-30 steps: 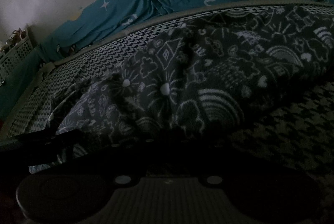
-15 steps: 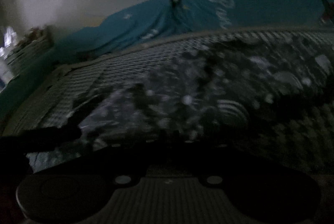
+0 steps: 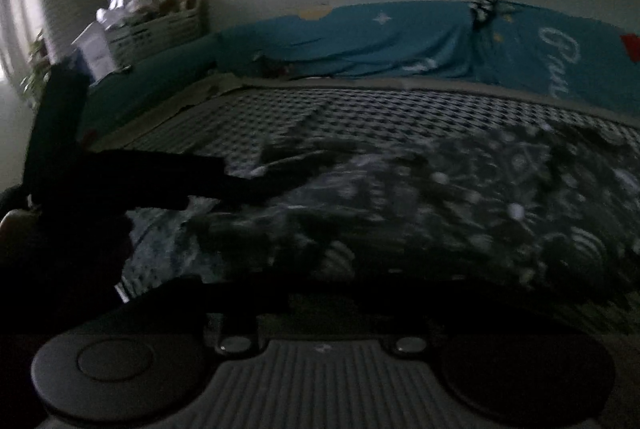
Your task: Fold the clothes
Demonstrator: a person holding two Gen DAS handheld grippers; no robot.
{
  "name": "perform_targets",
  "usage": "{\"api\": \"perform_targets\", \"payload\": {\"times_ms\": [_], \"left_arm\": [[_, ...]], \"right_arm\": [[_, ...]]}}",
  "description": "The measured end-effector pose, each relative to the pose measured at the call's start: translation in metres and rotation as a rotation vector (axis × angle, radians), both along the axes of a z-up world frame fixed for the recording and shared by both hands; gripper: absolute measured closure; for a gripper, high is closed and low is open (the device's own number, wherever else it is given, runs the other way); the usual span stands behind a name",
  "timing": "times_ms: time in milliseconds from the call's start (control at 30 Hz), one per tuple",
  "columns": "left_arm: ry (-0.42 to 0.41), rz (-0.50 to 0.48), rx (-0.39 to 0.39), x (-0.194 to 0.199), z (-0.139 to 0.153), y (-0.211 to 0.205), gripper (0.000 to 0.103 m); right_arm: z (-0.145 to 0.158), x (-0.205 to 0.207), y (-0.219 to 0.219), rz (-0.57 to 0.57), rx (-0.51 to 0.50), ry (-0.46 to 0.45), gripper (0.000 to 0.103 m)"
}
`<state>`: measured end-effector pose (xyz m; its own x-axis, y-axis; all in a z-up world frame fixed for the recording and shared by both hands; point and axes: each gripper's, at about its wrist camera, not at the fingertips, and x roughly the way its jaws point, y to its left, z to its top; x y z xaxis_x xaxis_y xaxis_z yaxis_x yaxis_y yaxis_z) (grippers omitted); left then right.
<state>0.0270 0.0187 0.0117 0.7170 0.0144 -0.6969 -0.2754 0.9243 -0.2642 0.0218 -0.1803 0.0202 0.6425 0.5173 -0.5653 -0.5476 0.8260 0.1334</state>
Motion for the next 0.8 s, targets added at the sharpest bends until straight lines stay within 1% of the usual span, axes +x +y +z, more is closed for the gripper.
{"api": "perform_targets", "payload": {"times_ms": [67, 333, 400, 433, 533, 667, 733, 800], "left_arm": [[0.015, 0.014, -0.019, 0.001, -0.002, 0.005, 0.000], [0.058, 0.018, -0.082, 0.006, -0.004, 0.018, 0.000], [0.062, 0.017, -0.097, 0.007, -0.002, 0.021, 0.000], [0.063, 0.018, -0.100, 0.008, -0.001, 0.022, 0.000], [0.058, 0.027, -0.085, 0.009, 0.004, 0.024, 0.000], [0.056, 0.039, -0.076, 0.009, 0.007, 0.026, 0.000], [0.061, 0.040, -0.077, 0.009, 0.007, 0.026, 0.000], [0.066, 0.040, -0.078, 0.009, 0.006, 0.027, 0.000]], "right_arm": [[-0.002, -0.001, 0.011, 0.023, -0.024, -0.014, 0.059], [-0.006, -0.003, 0.051, 0.132, -0.144, -0.094, 0.056], [-0.007, -0.003, 0.062, 0.166, -0.178, -0.128, 0.053], [-0.008, -0.004, 0.067, 0.183, -0.194, -0.145, 0.050], [-0.010, -0.005, 0.082, 0.234, -0.241, -0.190, 0.048], [-0.017, -0.004, 0.100, 0.302, -0.283, -0.204, 0.042], [-0.023, -0.003, 0.107, 0.322, -0.309, -0.205, 0.041], [-0.029, -0.002, 0.112, 0.331, -0.332, -0.215, 0.037]]}}
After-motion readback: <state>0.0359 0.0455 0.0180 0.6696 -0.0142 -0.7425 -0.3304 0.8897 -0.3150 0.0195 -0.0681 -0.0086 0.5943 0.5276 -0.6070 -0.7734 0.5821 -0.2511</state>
